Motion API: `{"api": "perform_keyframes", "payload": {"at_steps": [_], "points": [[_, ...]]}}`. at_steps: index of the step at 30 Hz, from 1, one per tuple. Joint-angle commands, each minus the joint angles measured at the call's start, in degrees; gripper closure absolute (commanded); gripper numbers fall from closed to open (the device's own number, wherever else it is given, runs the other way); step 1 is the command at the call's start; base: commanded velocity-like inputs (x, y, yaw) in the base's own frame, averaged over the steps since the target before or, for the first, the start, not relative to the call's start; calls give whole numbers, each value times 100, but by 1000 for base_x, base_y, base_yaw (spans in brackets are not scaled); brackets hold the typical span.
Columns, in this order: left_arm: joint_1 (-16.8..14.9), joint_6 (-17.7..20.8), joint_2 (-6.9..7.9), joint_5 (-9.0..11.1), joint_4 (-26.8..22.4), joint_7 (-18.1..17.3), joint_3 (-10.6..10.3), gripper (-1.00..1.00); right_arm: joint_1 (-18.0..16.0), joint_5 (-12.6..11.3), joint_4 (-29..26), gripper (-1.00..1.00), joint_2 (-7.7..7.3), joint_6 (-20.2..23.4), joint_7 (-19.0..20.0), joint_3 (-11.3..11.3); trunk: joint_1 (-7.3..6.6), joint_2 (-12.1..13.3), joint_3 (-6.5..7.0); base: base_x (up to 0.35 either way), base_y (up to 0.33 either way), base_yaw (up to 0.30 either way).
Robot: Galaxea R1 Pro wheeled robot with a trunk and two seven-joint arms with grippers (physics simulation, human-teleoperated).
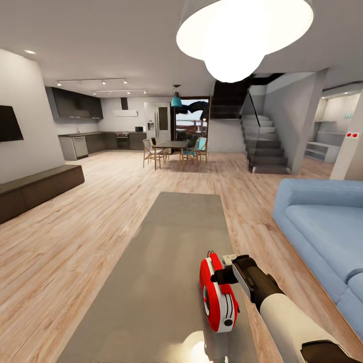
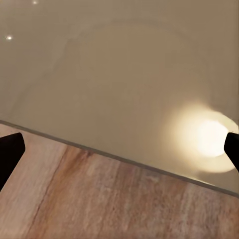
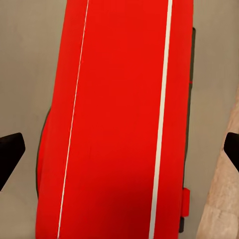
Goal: Turn on the radio receiver that's on the table in the living room.
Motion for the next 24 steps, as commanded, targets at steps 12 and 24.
{"api": "perform_keyframes", "payload": {"at_steps": [12, 24], "points": [[0, 0, 0, 14, 0, 0, 0, -100, 0, -5, -1, -100, 0, -2, -1, -2, 89, -162, -72, 0, 0, 0], [0, 0, 0, 17, -4, 0, 0, -100, 0, -10, 4, 100, 0, -4, 7, -5, 89, -162, -72, 0, 0, 0]]}}
